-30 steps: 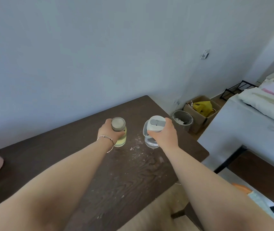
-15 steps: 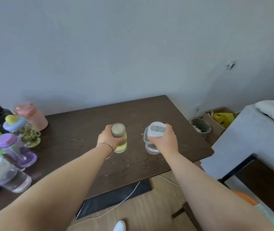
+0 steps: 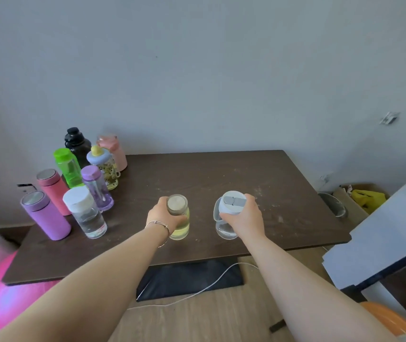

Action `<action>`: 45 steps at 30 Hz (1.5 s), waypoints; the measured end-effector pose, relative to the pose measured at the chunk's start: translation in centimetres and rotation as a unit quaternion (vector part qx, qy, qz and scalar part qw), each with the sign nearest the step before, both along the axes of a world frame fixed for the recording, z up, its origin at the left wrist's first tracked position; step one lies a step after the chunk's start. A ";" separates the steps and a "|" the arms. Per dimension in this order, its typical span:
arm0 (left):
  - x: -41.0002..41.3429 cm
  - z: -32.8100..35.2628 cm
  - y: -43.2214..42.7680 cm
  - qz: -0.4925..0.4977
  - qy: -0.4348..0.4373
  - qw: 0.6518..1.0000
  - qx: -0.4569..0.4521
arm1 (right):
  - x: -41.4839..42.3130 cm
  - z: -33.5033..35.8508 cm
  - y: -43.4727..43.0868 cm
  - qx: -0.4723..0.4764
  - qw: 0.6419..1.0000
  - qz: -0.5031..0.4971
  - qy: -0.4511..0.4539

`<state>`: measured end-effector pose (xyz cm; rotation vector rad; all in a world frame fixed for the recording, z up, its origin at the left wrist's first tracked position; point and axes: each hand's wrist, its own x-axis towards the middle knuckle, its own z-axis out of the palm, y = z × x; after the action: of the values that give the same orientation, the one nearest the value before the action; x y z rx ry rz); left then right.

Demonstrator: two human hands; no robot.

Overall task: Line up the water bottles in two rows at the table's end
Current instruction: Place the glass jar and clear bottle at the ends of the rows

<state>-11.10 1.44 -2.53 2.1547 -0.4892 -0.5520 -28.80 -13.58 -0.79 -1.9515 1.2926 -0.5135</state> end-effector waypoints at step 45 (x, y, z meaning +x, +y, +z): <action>23.6 -5.0 32.0 0.047 -0.007 0.998 0.051 | 27.9 -5.6 31.7 0.030 0.986 0.161 0.042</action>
<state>12.52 33.43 -7.52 2.2674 -0.3729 -0.5203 -0.93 18.15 -6.36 -2.0977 1.0007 -0.2309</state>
